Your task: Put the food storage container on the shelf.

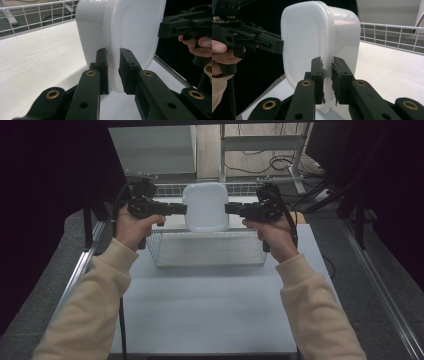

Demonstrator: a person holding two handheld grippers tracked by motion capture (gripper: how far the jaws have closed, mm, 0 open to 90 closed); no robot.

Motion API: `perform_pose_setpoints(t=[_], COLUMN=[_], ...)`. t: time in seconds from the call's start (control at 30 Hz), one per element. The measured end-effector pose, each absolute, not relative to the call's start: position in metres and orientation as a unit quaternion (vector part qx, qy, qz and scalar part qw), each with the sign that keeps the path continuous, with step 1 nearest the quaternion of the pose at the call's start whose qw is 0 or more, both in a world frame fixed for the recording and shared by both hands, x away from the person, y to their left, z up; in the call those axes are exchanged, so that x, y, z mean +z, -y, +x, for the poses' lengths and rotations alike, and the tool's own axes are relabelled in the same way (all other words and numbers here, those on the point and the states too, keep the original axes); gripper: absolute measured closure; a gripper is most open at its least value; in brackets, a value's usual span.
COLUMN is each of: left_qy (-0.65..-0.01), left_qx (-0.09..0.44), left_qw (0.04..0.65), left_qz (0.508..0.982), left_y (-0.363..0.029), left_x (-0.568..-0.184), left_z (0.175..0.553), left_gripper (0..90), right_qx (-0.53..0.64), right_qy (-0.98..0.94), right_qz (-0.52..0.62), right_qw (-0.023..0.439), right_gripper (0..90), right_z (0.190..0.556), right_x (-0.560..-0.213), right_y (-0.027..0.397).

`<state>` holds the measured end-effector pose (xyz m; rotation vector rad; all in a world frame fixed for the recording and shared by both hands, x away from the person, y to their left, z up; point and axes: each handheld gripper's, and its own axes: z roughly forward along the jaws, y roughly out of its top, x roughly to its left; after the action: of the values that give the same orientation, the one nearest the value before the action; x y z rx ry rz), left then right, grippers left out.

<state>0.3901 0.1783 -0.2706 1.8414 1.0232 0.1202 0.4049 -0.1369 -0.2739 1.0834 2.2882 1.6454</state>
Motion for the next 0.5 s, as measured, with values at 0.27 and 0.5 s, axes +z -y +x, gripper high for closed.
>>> perform_pose_setpoints(t=[0.27, 0.5], left_qy=[-0.438, -0.45], left_qx=[0.018, 0.006], left_qw=[0.487, 0.477], left_qz=[0.755, 0.755], left_y=[-0.18, -0.179], left_x=[-0.278, -0.281], left_z=[0.419, 0.433], left_gripper=[79.3, 79.5], right_qx=[0.527, 0.514], right_qy=[-0.753, -0.747], right_qz=[0.393, 0.422], right_qw=[0.036, 0.015], right_gripper=[79.1, 78.2], right_z=[0.431, 0.448], right_x=[-0.277, -0.286], right_y=[0.134, 0.132])
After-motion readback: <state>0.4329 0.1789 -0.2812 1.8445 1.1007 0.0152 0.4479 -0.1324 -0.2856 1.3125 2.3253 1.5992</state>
